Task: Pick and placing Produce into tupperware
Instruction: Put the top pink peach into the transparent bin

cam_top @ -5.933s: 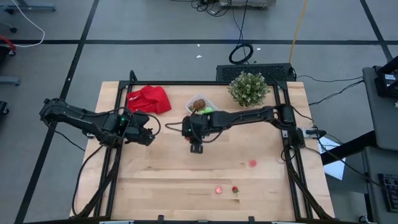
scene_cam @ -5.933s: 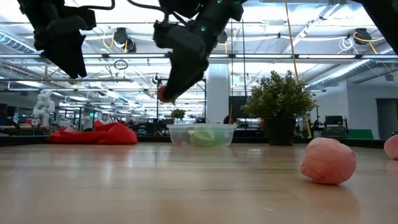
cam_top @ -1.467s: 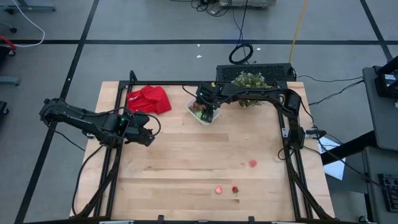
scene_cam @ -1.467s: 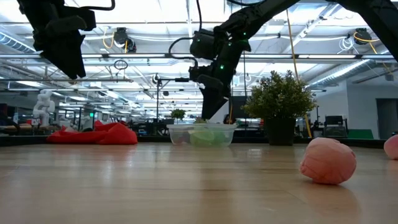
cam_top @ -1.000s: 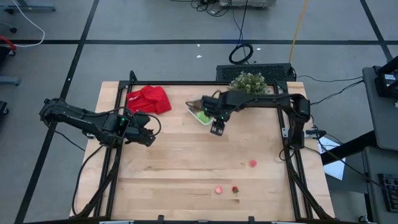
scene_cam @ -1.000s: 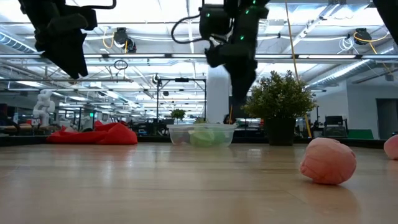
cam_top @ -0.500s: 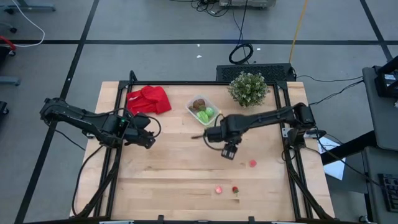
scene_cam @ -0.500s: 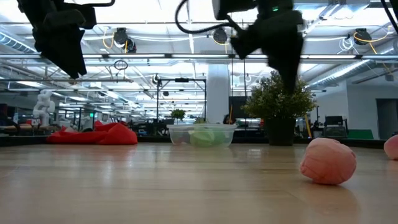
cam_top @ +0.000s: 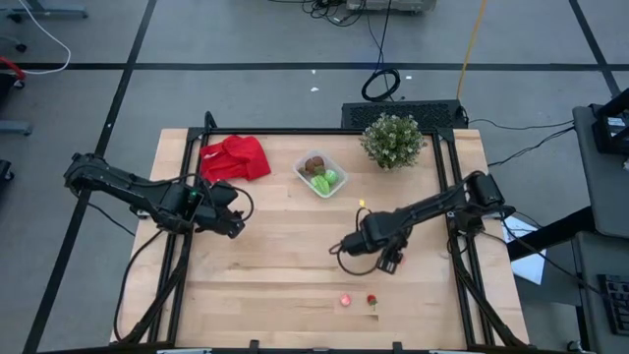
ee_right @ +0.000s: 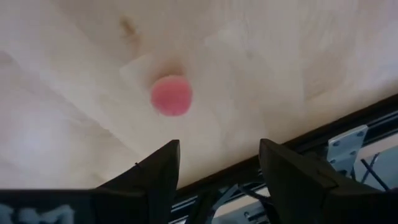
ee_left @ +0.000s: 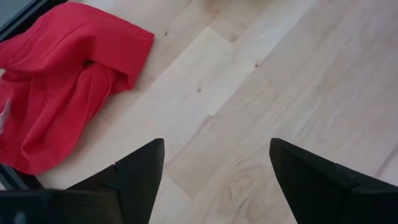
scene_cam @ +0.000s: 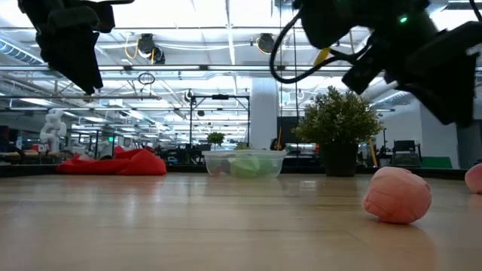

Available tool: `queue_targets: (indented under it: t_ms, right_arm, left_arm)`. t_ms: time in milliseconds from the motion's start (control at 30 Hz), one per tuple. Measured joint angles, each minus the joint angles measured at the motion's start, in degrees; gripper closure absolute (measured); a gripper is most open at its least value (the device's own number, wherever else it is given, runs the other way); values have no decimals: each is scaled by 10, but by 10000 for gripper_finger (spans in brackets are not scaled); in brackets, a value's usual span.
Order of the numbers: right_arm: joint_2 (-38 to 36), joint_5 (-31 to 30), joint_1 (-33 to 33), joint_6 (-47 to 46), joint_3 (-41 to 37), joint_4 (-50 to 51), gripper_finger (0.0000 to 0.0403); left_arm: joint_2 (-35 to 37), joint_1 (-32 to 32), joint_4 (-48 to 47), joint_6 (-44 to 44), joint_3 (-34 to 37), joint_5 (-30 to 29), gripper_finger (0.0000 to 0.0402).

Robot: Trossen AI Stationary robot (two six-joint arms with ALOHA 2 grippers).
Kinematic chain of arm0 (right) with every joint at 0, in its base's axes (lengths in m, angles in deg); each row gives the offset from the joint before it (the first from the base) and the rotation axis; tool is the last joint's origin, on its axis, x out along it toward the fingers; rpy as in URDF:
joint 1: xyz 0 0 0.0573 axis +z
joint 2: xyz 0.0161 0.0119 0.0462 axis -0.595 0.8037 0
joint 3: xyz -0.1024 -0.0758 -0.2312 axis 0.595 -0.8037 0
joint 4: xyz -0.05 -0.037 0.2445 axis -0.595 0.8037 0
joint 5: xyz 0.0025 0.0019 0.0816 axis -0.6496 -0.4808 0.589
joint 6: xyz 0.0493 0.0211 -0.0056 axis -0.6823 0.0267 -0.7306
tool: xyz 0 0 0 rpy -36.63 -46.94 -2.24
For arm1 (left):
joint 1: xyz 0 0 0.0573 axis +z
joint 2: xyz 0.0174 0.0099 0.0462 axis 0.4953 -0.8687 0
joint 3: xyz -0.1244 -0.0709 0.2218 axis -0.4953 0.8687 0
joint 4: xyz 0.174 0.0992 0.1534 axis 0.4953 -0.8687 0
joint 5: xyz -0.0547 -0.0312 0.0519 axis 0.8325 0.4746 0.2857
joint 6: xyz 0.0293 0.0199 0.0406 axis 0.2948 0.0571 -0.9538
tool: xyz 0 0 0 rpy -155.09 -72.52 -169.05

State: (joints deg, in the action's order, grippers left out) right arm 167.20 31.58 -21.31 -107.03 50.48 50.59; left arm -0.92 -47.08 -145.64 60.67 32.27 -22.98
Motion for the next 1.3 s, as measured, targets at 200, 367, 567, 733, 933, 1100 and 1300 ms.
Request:
queue_targets:
  t_ms: [200,367,567,733,933,1100,1300]
  right_arm:
    - [-18,-17,52,-32,0,-5,191]
    - [-56,-60,99,-101,0,-11,191]
    - [-106,-113,147,-182,-2,-25,191]
    - [-148,-144,168,-222,-46,-55,191]
    - [-199,-148,183,-207,-157,-184,191]
    - [-230,-96,180,-235,-212,-221,191]
    - [-269,-94,180,-238,-234,-279,191]
  left_arm:
    - [0,-8,1,15,0,0,105]
    - [0,-8,1,20,0,0,105]
    - [0,-8,10,27,0,2,105]
    - [0,-8,51,19,0,15,105]
    - [0,-8,88,13,0,15,105]
    - [0,-8,108,6,0,16,105]
    - [0,-8,108,5,0,15,105]
